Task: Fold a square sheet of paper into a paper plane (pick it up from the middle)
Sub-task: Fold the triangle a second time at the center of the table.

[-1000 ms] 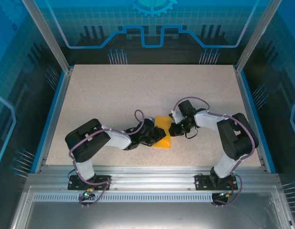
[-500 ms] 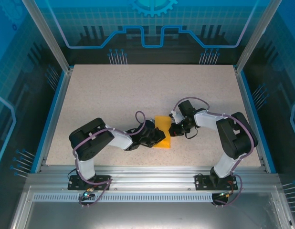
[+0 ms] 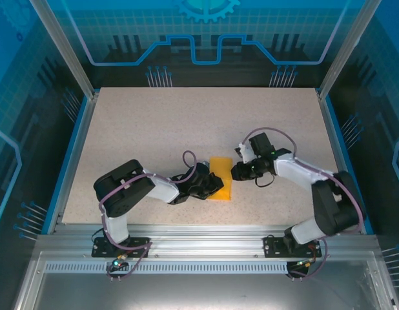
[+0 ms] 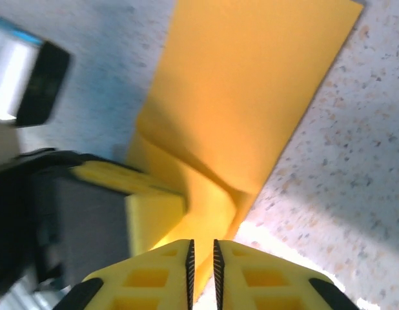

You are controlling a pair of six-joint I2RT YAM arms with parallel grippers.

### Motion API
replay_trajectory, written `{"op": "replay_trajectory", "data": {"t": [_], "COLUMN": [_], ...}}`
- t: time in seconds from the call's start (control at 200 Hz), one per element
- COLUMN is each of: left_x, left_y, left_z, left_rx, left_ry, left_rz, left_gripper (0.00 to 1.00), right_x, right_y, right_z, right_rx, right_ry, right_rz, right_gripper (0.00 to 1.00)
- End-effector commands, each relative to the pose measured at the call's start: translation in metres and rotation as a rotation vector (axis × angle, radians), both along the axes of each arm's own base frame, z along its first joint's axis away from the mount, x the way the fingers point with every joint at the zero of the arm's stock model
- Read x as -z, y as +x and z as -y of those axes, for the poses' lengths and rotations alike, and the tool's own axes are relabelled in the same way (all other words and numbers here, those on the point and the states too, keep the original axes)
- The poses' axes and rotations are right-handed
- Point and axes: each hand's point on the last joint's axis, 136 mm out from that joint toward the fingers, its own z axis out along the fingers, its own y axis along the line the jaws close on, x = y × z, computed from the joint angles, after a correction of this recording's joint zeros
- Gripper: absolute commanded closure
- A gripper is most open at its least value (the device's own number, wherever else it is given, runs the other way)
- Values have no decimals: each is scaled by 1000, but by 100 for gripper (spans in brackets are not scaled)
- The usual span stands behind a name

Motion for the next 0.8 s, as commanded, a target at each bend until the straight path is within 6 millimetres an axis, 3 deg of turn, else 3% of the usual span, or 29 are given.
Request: {"op": "replay_trajectory", "data": {"t": [0.0, 0.17, 0.43, 0.795], "left_x": [10, 9, 7, 4], "left_y": [-7, -6, -5, -4], "left_z": [-8, -7, -5, -3], "left_rx": [-6, -4, -2, 0], "left_ry": [41, 38, 29, 19], "left_rz": [-17, -13, -9, -4], "left_gripper": [89, 89, 89, 89], "right_x": [-3, 3, 21, 45], "right_y": [-26, -53, -62, -60], "right_z": [-6, -31, -46, -31], "right_rx": [10, -70, -115, -75], "right_ry": [99, 129, 92, -30], "right_rz": [-95, -131, -177, -207], "right_gripper": [89, 94, 95, 94]}}
